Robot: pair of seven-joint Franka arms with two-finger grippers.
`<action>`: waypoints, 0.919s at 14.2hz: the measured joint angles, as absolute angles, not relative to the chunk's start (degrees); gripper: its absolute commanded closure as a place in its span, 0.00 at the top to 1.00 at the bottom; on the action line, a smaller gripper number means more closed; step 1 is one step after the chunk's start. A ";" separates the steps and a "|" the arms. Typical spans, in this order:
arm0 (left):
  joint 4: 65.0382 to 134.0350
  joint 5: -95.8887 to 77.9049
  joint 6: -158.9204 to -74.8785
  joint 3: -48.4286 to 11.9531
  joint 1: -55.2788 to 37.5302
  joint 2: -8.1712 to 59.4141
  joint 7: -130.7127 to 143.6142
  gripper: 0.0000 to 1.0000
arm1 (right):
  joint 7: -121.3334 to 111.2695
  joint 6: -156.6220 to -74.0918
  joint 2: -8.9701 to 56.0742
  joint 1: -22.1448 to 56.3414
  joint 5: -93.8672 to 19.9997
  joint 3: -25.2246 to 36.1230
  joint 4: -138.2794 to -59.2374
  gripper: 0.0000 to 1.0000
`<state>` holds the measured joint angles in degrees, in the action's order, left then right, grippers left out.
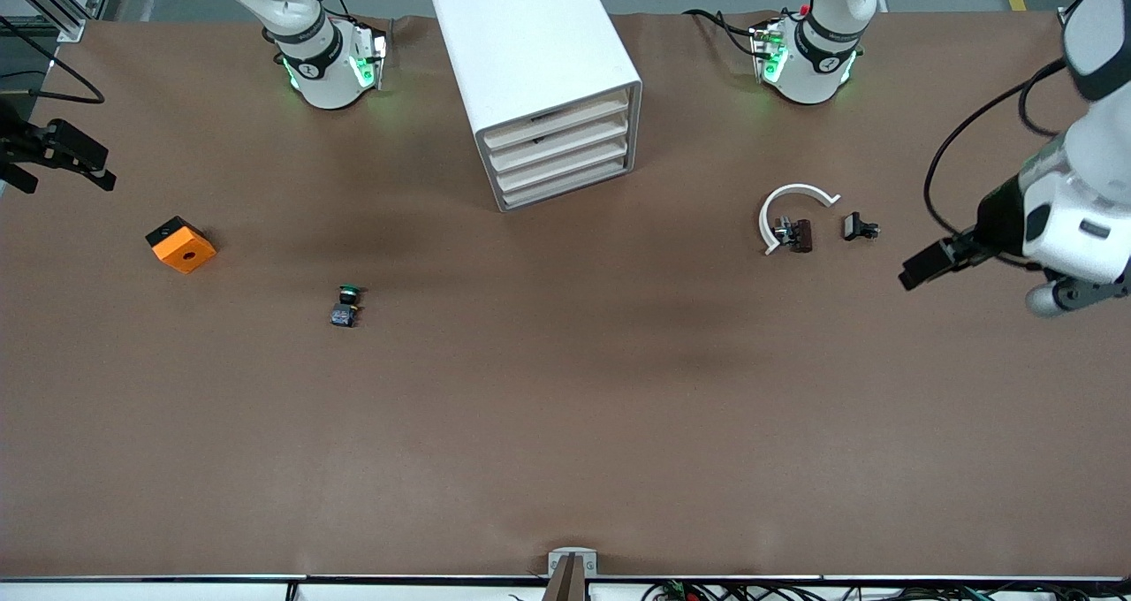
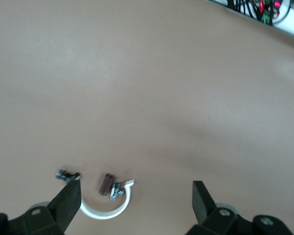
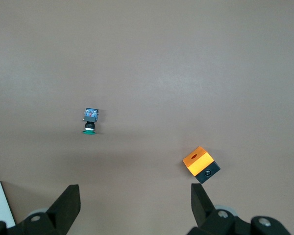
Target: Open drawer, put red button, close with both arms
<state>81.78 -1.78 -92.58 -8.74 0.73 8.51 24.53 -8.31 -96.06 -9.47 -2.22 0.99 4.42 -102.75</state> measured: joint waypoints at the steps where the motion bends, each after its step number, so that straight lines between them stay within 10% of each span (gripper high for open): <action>1: 81.85 -1.75 -90.51 -8.58 1.12 6.98 21.31 1.00 | -8.31 -96.04 -9.47 -2.25 0.99 4.47 -102.75 1.00; 13: 93.08 -0.83 -84.21 -7.04 1.62 -6.07 6.43 1.00 | -8.31 -95.20 -9.47 -2.28 0.27 4.48 -102.77 1.00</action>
